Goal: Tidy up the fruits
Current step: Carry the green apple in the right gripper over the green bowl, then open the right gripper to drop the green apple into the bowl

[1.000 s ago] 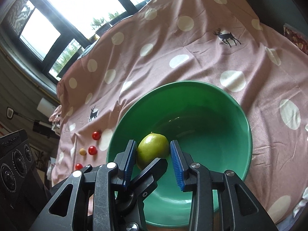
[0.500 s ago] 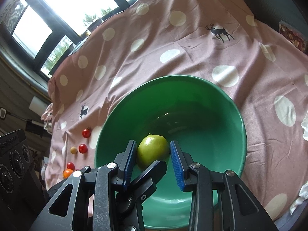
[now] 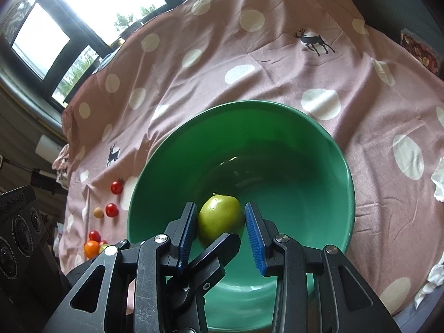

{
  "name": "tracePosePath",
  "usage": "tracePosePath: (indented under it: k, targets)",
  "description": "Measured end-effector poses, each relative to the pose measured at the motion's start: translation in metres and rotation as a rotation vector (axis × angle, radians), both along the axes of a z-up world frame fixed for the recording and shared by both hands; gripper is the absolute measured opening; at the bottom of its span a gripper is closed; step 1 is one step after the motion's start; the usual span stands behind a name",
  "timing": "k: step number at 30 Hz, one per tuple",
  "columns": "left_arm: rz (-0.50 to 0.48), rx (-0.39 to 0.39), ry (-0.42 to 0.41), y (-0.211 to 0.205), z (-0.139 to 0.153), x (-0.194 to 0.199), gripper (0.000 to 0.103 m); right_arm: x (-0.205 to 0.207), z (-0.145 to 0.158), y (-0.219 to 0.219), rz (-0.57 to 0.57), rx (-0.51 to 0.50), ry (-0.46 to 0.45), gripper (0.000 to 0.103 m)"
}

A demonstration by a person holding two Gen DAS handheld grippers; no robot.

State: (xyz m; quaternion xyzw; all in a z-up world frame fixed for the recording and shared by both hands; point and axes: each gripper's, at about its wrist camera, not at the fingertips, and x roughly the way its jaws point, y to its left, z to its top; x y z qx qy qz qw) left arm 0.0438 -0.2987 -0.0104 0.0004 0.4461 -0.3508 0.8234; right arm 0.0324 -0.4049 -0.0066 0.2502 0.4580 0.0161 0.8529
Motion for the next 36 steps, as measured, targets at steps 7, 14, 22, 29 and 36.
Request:
tracePosePath:
  k: [7,14,22,29,36]
  targets:
    - [0.001,-0.002,0.023,0.001,-0.004,0.001,0.032,0.001,-0.001,0.001,-0.003,-0.014,0.011,0.039]
    - [0.014,0.004,0.029,0.001,-0.008,0.003,0.031,0.003,-0.003,0.004,0.001,-0.033,0.024,0.039]
    - [0.062,0.002,-0.004,0.015,0.002,-0.002,0.031,0.002,0.001,0.006,-0.007,-0.054,0.009,0.039]
    - [0.115,-0.073,-0.057,0.057,0.029,-0.018,0.037,-0.007,0.021,0.012,-0.031,-0.093,-0.082,0.052]
    - [0.263,-0.090,-0.116,0.123,0.049,-0.032,0.069,-0.014,0.039,0.029,-0.021,-0.122,-0.176,0.060]
